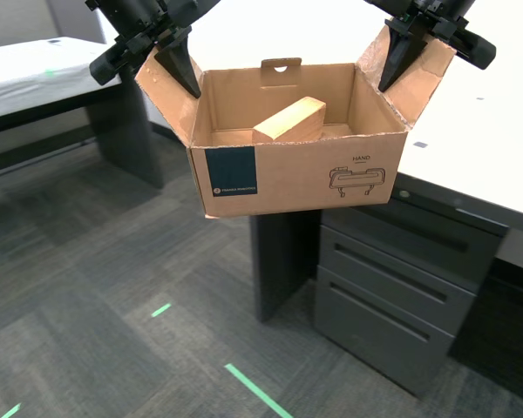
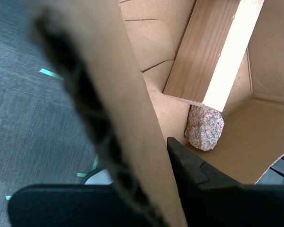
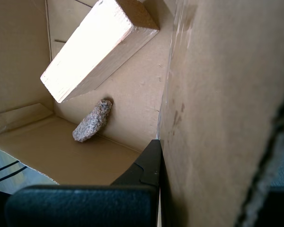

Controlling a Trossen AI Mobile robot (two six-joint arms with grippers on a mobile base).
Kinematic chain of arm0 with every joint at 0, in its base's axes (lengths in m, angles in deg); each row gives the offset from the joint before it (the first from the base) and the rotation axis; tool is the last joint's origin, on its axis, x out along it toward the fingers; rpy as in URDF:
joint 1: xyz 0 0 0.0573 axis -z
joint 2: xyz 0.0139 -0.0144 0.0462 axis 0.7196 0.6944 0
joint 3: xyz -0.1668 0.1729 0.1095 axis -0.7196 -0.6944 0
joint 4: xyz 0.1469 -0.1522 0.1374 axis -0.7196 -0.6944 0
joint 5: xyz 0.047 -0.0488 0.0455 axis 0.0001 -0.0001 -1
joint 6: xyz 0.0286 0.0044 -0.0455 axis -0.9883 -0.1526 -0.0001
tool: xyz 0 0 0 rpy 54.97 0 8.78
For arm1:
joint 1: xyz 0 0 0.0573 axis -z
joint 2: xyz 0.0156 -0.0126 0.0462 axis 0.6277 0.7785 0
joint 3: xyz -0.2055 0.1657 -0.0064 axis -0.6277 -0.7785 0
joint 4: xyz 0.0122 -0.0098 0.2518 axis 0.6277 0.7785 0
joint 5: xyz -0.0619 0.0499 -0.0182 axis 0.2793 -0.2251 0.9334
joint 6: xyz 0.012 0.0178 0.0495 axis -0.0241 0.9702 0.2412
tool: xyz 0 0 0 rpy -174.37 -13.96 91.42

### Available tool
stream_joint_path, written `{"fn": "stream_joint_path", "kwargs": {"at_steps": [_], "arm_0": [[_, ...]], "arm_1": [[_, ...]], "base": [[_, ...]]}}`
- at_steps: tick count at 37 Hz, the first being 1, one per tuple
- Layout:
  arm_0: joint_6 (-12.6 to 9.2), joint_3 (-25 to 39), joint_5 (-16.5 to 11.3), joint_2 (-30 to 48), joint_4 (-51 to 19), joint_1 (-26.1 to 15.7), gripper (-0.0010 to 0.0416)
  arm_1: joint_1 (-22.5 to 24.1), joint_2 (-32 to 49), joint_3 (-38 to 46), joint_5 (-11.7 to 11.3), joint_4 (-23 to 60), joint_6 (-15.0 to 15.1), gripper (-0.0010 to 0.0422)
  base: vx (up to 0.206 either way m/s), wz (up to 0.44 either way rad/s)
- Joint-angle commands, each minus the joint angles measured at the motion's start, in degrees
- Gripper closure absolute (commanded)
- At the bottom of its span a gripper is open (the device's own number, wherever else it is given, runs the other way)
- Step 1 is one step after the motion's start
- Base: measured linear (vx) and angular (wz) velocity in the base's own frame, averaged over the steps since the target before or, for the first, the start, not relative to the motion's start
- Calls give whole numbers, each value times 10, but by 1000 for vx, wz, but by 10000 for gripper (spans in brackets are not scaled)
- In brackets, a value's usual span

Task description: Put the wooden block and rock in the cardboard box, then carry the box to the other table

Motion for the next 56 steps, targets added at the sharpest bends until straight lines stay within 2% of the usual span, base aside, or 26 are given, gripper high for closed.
{"fn": "stream_joint_path", "kwargs": {"at_steps": [1,4,9,19,30,37,41,44,49,51,56], "arm_0": [[-9,1,-1,-1,1,-1,406],[-12,0,-1,-1,-3,-1,406],[-20,0,1,-1,4,-2,406],[-23,1,3,-1,5,-2,406],[-23,1,3,-1,5,-3,406],[-40,0,3,-1,7,-3,406],[-43,1,3,-1,11,-3,406],[-54,1,3,-1,10,-4,407],[-54,0,9,-1,13,-4,406],[-55,0,18,-1,13,-4,406],[-55,1,19,-1,13,-4,406]], "arm_1": [[0,-1,0,5,0,9,413],[1,-1,0,5,1,15,413],[0,-1,0,5,1,48,413],[0,-1,0,5,1,56,413],[0,-1,0,5,4,48,413],[0,-1,2,5,15,64,413],[0,-1,2,5,10,64,413],[0,-1,2,5,8,64,413],[0,-1,1,5,-7,70,413],[0,-1,1,5,-7,69,413],[0,-1,2,5,-8,57,413]], "base": [[8,368],[9,378],[8,399],[12,420],[12,416],[11,371],[9,309],[5,264],[16,234],[25,185],[37,112]]}}
